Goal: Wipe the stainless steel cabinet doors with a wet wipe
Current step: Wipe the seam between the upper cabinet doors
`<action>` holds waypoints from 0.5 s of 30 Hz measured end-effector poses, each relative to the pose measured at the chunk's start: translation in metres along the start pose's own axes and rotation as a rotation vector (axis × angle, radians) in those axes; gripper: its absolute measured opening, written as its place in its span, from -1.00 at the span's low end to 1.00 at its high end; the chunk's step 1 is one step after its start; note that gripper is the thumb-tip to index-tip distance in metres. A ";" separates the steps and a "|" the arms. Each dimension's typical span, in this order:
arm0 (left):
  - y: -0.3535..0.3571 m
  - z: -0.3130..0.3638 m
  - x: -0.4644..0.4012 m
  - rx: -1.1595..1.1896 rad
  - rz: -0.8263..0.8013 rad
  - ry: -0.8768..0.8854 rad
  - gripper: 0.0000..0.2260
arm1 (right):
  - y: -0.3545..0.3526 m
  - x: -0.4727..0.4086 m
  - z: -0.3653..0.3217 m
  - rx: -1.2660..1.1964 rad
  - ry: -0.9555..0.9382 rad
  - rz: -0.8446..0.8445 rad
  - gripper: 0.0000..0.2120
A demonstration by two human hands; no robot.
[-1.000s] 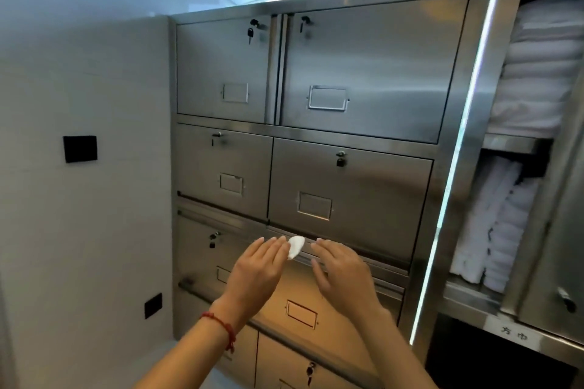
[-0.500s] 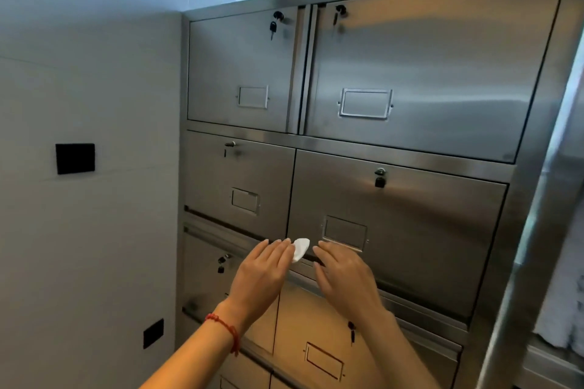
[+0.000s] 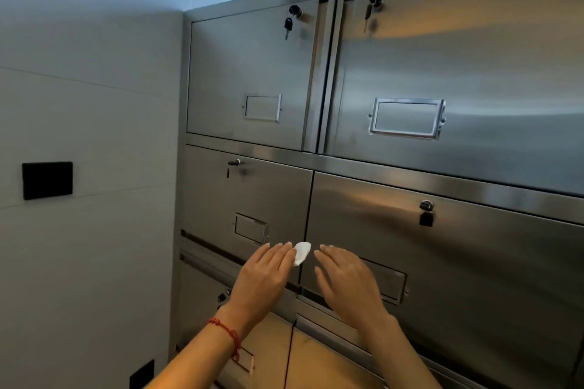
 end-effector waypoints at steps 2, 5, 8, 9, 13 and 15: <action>0.010 -0.012 -0.002 0.015 0.002 0.012 -0.42 | 0.010 -0.007 -0.001 0.016 0.000 0.000 -0.70; 0.023 -0.031 -0.005 0.021 0.030 0.039 -0.43 | 0.025 -0.021 -0.002 0.034 0.014 0.025 -0.69; 0.036 -0.053 -0.005 0.036 0.070 0.083 -0.44 | 0.040 -0.032 -0.006 0.071 0.048 0.057 -0.62; 0.041 -0.060 -0.005 0.050 0.082 0.104 -0.44 | 0.045 -0.035 -0.008 0.088 0.065 0.060 -0.59; 0.057 -0.092 -0.006 0.099 0.145 0.202 -0.48 | 0.066 -0.049 -0.022 0.127 0.126 0.074 -0.54; 0.065 -0.107 -0.006 0.107 0.170 0.236 -0.49 | 0.076 -0.054 -0.030 0.153 0.127 0.073 -0.53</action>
Point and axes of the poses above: each hand's wrist, its own x-axis away from the middle knuckle, its own y-axis out of the palm, z = x × y, the point moved 3 cm from there along -x, towards the middle knuckle, and after that the axes turned 15 degrees about y, right-handed, at the moved point
